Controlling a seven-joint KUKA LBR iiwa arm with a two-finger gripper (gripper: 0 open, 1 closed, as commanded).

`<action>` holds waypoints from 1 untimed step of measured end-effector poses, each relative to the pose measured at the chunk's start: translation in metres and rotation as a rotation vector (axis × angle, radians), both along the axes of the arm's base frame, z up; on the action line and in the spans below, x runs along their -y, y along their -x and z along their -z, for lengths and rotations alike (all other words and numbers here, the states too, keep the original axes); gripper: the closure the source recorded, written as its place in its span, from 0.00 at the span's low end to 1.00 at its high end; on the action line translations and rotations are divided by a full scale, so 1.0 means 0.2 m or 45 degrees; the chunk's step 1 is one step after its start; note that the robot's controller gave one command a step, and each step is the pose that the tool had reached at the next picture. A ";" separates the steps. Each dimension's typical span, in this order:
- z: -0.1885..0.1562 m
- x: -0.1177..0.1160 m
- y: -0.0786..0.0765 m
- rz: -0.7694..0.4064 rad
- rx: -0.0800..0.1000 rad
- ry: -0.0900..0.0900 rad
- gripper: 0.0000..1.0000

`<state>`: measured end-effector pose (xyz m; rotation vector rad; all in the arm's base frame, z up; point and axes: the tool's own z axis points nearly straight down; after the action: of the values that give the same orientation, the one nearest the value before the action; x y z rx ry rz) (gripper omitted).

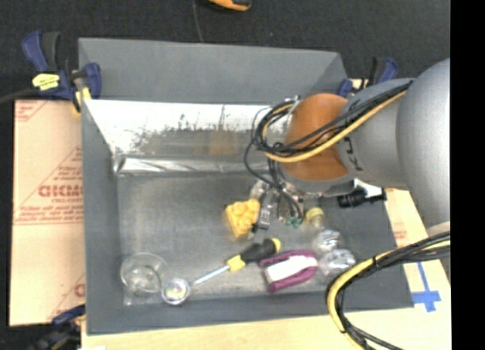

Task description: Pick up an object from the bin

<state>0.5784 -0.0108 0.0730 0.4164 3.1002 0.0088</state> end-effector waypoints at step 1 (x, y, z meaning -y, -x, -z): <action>-0.03 0.00 0.00 -0.001 0.003 0.000 1.00</action>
Offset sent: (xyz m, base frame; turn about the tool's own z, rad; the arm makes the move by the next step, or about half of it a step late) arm 0.0002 -0.0001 0.0449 -0.0004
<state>0.5786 -0.0111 0.0795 0.4153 3.0981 0.0089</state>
